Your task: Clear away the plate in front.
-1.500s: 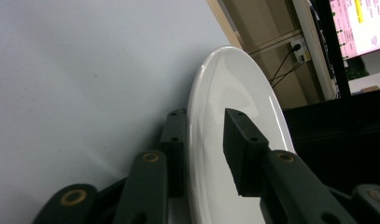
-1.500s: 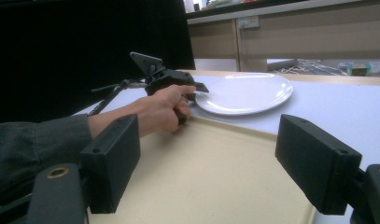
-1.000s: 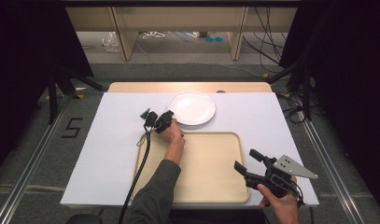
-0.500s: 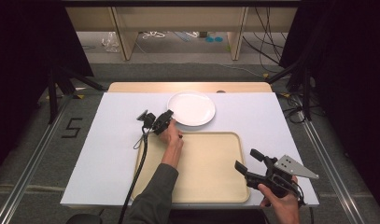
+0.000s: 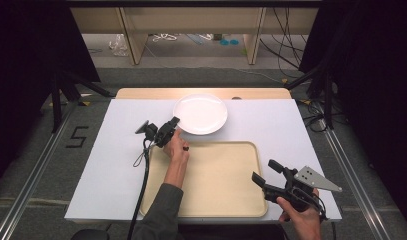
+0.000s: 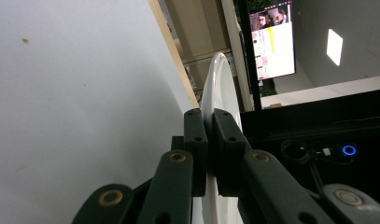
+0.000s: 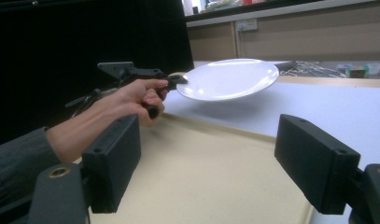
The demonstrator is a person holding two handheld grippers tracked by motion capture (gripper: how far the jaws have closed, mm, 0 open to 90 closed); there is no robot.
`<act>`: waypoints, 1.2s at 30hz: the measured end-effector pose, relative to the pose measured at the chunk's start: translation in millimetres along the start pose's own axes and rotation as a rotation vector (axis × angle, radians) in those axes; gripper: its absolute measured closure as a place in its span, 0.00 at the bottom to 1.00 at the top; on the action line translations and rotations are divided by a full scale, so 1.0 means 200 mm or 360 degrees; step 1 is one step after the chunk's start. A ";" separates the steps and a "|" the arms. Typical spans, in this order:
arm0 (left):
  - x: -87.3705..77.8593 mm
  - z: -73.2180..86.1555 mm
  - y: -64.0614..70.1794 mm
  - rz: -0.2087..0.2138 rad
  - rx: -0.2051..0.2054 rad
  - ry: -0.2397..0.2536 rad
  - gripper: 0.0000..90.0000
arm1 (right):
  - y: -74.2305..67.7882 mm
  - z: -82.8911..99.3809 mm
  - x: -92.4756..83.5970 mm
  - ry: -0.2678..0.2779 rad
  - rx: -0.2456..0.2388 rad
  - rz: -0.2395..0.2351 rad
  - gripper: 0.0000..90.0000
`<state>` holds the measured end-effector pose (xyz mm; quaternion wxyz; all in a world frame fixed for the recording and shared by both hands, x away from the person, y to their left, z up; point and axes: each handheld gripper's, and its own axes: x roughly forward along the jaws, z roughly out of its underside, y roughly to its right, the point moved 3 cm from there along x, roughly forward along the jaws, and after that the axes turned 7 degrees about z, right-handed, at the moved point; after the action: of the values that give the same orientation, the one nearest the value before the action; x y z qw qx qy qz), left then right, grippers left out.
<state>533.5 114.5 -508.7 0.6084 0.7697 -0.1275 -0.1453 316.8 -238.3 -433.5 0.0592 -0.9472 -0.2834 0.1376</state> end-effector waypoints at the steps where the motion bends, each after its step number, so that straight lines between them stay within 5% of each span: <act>1: -0.02 0.00 0.00 -0.0013 0.0003 0.0003 0.95 | 0.00 0.00 0.00 -0.0004 -0.0004 -0.0003 0.26; 13: -0.27 -0.03 -0.02 0.0147 0.0065 0.0015 0.94 | 0.00 0.00 0.00 0.0001 0.0001 -0.0001 0.26; 16: -0.34 -0.03 -0.02 0.0173 -0.0021 0.0026 0.94 | 0.00 0.00 0.00 -0.0002 -0.0001 -0.0003 0.26; 17: -0.35 -0.04 -0.03 0.0192 0.0054 0.0049 0.94 | 0.00 0.00 0.00 -0.0001 0.0001 -0.0002 0.26; 18: -0.37 -0.04 -0.03 0.0175 0.0059 0.0023 0.94 | 0.00 0.00 0.00 -0.0005 -0.0003 0.0000 0.26; 19: -0.39 -0.03 -0.03 0.0177 -0.0006 0.0024 0.94 | 0.00 0.00 0.00 -0.0006 -0.0004 0.0002 0.26; 24: -0.49 -0.02 -0.04 0.0206 -0.0068 0.0000 0.93 | 0.00 0.00 0.00 -0.0011 -0.0003 0.0013 0.26; 25: -0.50 -0.01 -0.05 0.0231 -0.0026 -0.0001 0.93 | 0.00 0.00 0.00 0.0002 -0.0014 0.0012 0.26; 28: -0.55 0.01 -0.06 0.0228 -0.0092 -0.0020 0.94 | 0.00 0.00 0.00 0.0004 -0.0014 0.0007 0.26; 36: -0.68 0.04 -0.07 0.0218 -0.0108 -0.0060 0.94 | 0.00 0.00 0.00 0.0004 -0.0014 0.0008 0.27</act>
<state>405.2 161.2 -515.2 0.6402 0.7352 -0.1864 -0.1222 316.4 -238.2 -433.0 0.0551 -0.9483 -0.2816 0.1354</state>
